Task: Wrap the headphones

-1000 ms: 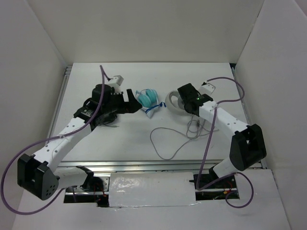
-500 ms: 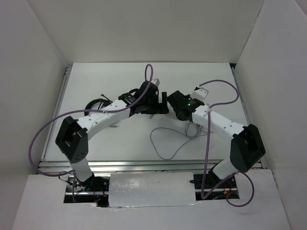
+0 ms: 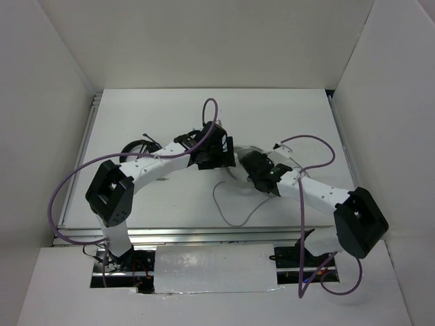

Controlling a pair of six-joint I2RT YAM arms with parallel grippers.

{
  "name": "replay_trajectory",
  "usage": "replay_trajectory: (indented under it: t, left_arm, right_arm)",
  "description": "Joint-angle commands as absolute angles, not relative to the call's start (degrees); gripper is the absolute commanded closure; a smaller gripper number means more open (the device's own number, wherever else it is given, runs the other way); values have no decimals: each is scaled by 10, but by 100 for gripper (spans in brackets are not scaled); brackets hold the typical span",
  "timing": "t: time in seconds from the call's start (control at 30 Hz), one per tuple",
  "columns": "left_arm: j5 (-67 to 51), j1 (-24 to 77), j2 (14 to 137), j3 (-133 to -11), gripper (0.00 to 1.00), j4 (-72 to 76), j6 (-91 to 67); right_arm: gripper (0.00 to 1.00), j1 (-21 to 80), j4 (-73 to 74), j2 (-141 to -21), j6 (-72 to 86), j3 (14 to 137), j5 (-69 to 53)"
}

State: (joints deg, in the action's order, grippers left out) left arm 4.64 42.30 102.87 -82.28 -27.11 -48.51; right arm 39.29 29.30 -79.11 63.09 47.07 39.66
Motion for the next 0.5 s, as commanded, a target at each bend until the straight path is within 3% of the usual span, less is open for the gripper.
replay_trajectory:
  t: [0.0, 0.17, 0.37, 0.4, 0.47]
  left_arm:
    - [54, 426, 1012, -809, 1, -252, -516]
    - [79, 428, 1040, -823, 1, -269, -529]
    - [98, 428, 1051, -815, 8, -284, -540]
    - [98, 428, 1049, -810, 9, -287, -544]
    - [101, 429, 1039, -788, 9, -286, -548]
  right_arm:
    - [90, 405, 200, -736, 630, 432, 352]
    - [72, 417, 138, -668, 607, 384, 347]
    - [53, 419, 141, -624, 598, 374, 355]
    - [41, 419, 138, -623, 592, 373, 356]
    - [39, 427, 131, -625, 588, 371, 361]
